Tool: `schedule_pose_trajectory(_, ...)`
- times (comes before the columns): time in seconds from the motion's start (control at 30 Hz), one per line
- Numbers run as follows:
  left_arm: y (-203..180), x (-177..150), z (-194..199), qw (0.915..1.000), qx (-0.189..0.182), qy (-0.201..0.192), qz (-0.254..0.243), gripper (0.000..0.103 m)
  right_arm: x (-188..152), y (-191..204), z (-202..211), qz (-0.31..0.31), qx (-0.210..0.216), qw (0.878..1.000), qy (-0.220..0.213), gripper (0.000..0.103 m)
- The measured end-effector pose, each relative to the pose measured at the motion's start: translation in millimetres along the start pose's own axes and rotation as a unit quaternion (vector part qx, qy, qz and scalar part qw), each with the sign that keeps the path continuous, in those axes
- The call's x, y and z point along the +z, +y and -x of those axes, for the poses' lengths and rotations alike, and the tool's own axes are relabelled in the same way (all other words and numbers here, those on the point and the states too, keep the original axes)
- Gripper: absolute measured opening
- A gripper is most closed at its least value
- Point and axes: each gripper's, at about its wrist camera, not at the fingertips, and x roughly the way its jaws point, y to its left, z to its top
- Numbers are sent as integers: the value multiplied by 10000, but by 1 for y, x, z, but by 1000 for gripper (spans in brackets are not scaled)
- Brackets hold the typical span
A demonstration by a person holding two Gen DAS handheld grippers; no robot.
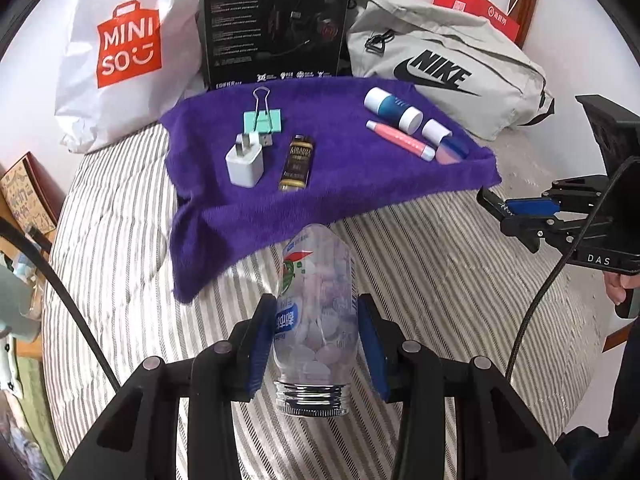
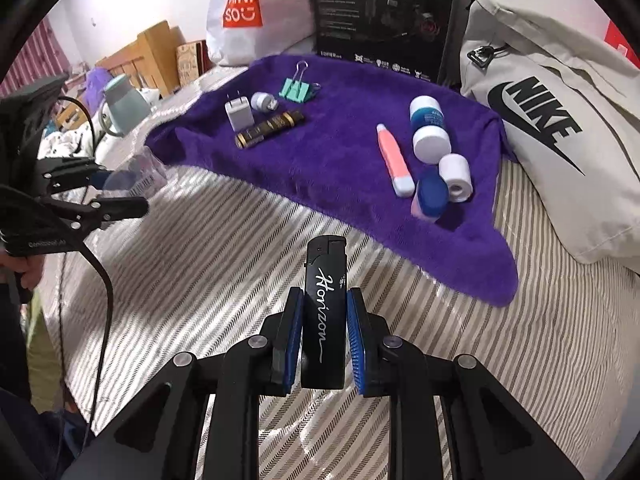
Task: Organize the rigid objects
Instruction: 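Carry the pill bottle with the left gripper while the right carries the Horizon case to the towel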
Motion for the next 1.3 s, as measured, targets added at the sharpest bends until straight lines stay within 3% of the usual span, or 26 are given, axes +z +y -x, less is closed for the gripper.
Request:
schedule_pose_trajectory(0.27, -3, 22, 1, 9999, 22, -86, -105, 39, 19, -16, 10, -115, 67, 9997, -185, 22)
schedule_pose_trajectory(0.53, 3, 55, -5, 9997, 21, -155, -163, 39, 63, -28, 2, -90, 201, 9992, -336, 22)
schedule_pose_trajectory(0.9, 19, 83, -25, 9999, 72, -102, -120, 39, 103, -35, -46, 126, 322, 9994, -95, 22)
schedule_pose_trajectory(1.3, 26, 100, -49, 9999, -32, -38, -107, 39, 109, -33, -88, 360, 228, 9988, 242, 22)
